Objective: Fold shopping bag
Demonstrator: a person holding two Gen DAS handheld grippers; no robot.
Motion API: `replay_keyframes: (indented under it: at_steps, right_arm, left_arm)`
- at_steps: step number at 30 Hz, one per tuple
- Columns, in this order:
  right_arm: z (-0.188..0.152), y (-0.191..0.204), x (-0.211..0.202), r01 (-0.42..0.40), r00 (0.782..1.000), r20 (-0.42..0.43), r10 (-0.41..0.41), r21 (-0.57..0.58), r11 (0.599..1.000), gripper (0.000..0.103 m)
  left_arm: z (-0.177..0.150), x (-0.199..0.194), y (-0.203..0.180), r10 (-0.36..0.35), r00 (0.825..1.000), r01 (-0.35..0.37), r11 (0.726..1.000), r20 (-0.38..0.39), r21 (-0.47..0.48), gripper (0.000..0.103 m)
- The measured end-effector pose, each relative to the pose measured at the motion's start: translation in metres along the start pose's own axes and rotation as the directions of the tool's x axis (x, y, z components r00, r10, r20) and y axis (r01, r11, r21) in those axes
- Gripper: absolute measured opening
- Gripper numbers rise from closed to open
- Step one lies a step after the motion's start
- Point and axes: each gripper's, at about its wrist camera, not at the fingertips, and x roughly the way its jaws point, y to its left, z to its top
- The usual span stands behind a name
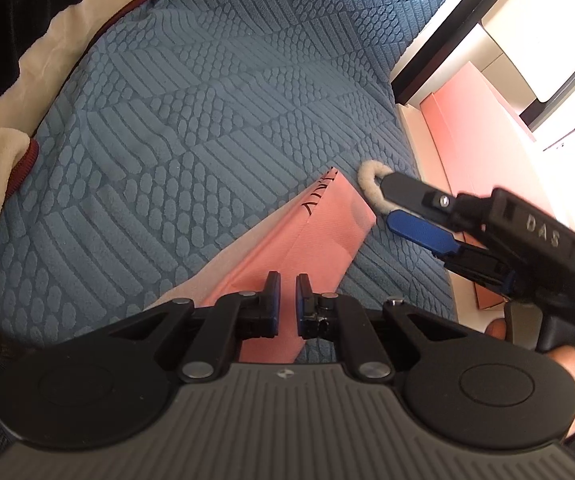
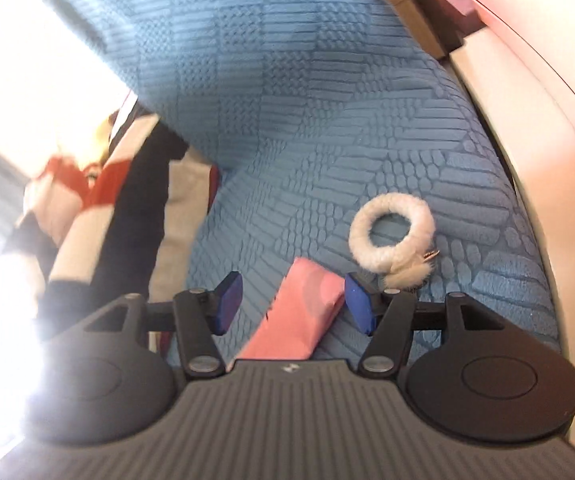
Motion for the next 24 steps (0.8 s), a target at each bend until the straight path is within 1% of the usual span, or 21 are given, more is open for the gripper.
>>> replay_keyframes:
  at_steps: [3,6,8,10,11,13,15,17,19,22,23,24]
  right_arm:
    - [0.007,0.0,0.008,-0.019,1.0,0.002,0.019,0.015,1.0,0.06]
    - [0.009,-0.006,0.019,0.031,0.999,-0.024,-0.03,0.034,0.999,0.06]
    - [0.011,-0.01,0.024,0.002,0.999,-0.039,0.001,0.063,0.998,0.06]
    - [0.012,-0.011,0.027,-0.006,0.999,-0.042,0.008,0.056,0.998,0.06]
    - [0.013,-0.011,0.028,-0.011,0.999,-0.046,0.014,0.054,0.998,0.057]
    - [0.014,-0.013,0.029,-0.015,0.998,-0.061,0.017,0.042,0.999,0.057]
    - [0.015,-0.016,0.029,-0.031,0.996,-0.079,0.036,0.058,0.998,0.059]
    - [0.018,-0.025,0.029,-0.071,0.993,-0.084,0.081,0.125,0.99,0.06]
    - [0.017,-0.03,0.024,-0.159,0.985,-0.042,0.169,0.173,0.972,0.06]
    - [0.019,-0.026,0.02,-0.289,0.956,-0.006,0.294,0.177,0.941,0.06]
    - [0.02,-0.025,0.02,-0.316,0.946,-0.007,0.323,0.18,0.931,0.06]
    - [0.021,-0.023,0.021,-0.328,0.942,-0.011,0.336,0.183,0.927,0.06]
  left_arm:
    - [0.001,0.0,0.0,-0.002,1.0,0.002,1.0,-0.005,0.002,0.011]
    - [0.002,0.001,0.001,-0.009,1.0,0.009,1.0,-0.009,-0.004,0.011]
    - [0.002,0.001,0.001,-0.012,1.0,0.012,1.0,-0.009,-0.009,0.011]
    - [0.003,0.001,0.002,-0.017,1.0,0.017,1.0,-0.01,-0.017,0.011]
    - [0.003,0.001,0.003,-0.019,1.0,0.019,1.0,-0.011,-0.02,0.011]
    - [0.003,0.001,0.003,-0.022,1.0,0.021,1.0,-0.014,-0.022,0.011]
    - [0.004,0.001,0.004,-0.025,1.0,0.024,0.999,-0.017,-0.024,0.011]
    - [0.004,0.001,0.006,-0.03,0.999,0.03,0.999,-0.018,-0.034,0.011]
    - [0.004,0.0,0.007,-0.027,1.0,0.027,0.999,-0.015,-0.038,0.011]
    - [0.004,-0.003,0.01,-0.026,1.0,0.026,0.998,-0.011,-0.058,0.011]
    - [0.004,-0.003,0.011,-0.028,1.0,0.027,0.997,-0.012,-0.066,0.011]
    - [0.004,-0.003,0.012,-0.029,1.0,0.028,0.997,-0.013,-0.07,0.011]
